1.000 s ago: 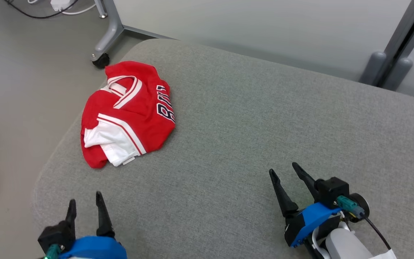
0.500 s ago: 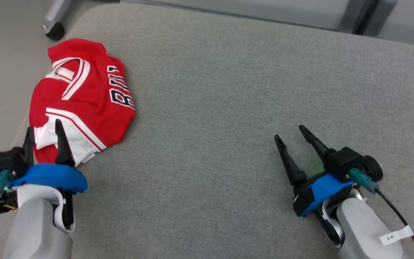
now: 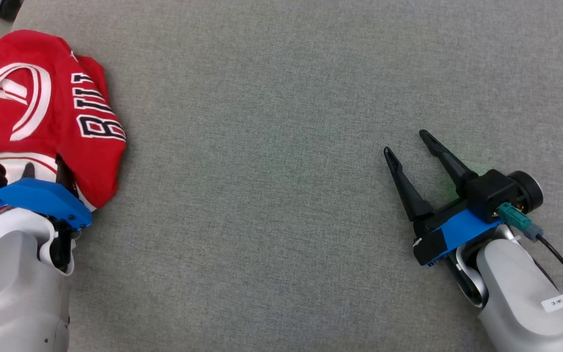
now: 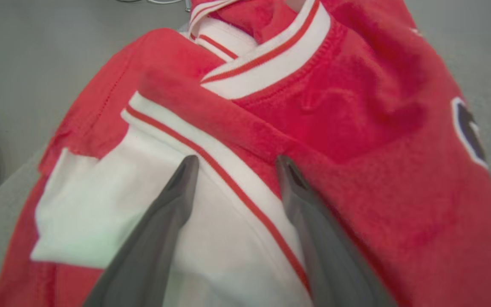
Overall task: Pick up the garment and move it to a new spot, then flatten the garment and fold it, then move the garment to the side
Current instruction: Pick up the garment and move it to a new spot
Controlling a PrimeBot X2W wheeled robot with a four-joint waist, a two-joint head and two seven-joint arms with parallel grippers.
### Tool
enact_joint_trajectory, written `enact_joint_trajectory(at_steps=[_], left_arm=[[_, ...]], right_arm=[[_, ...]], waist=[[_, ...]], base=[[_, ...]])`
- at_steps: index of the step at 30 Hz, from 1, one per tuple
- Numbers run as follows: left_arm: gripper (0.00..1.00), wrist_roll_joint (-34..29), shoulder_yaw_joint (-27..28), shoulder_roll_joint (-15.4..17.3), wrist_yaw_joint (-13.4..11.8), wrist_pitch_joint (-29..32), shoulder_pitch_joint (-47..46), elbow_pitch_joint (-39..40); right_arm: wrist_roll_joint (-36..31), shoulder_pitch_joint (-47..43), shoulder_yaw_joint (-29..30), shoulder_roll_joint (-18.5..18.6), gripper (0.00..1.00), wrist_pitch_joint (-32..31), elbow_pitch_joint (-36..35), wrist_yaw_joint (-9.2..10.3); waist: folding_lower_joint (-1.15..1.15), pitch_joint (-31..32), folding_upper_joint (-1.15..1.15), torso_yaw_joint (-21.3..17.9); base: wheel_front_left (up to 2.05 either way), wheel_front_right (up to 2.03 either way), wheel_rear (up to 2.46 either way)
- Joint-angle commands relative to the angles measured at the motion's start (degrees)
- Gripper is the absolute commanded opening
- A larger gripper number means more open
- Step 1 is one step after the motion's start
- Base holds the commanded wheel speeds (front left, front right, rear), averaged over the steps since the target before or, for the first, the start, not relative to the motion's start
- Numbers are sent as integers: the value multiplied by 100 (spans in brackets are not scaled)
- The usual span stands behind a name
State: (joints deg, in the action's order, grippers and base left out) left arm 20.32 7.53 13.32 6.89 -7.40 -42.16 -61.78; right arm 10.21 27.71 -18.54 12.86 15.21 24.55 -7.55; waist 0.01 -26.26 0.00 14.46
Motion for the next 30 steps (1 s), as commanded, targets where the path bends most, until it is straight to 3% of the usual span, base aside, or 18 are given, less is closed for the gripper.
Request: enact_joint_trajectory(at_steps=[1, 3, 5, 6, 7, 17, 29, 30], left_arm=[[100, 102, 36, -17, 23, 213, -80, -187], [100, 205, 12, -71, 42, 585, -137, -458], [100, 223, -23, -14, 56, 432, -189, -461], [39, 198, -54, 26, 60, 323, -218, -437], [0, 153, -92, 80, 64, 159, -243, -398], [0, -218, -753, 310, 60, -689, -546, 127], [0, 217, -1716, 402, 60, -494, -624, 875], [54, 243, -1771, 355, 60, -501, -574, 908]], right_arm=[[45, -69, 41, 135, 100, -16, 118, 12], [46, -74, 55, 169, 100, -16, 112, 12], [48, -98, 83, 160, 100, -16, 135, 12], [53, -114, 83, 144, 100, -16, 152, 12], [66, -135, 98, 120, 100, -16, 169, 12], [75, -350, 184, -220, 100, -9, 257, 7], [81, -675, 352, -590, 100, -9, 429, 7], [68, -693, 377, -621, 100, -9, 421, 6]], waist=[[-1, -27, 0, -26], [-1, -43, 0, -53], [-1, -28, 0, -77], [-1, -2, 0, -90], [-1, 28, 0, -98], [-1, 651, 0, -142], [-1, 1287, 0, -516], [-1, 1319, 0, -543]], base=[[0, 0, 0], [0, 0, 0], [0, 0, 0], [0, 0, 0], [0, 0, 0], [0, 0, 0], [0, 0, 0], [0, 0, 0]])
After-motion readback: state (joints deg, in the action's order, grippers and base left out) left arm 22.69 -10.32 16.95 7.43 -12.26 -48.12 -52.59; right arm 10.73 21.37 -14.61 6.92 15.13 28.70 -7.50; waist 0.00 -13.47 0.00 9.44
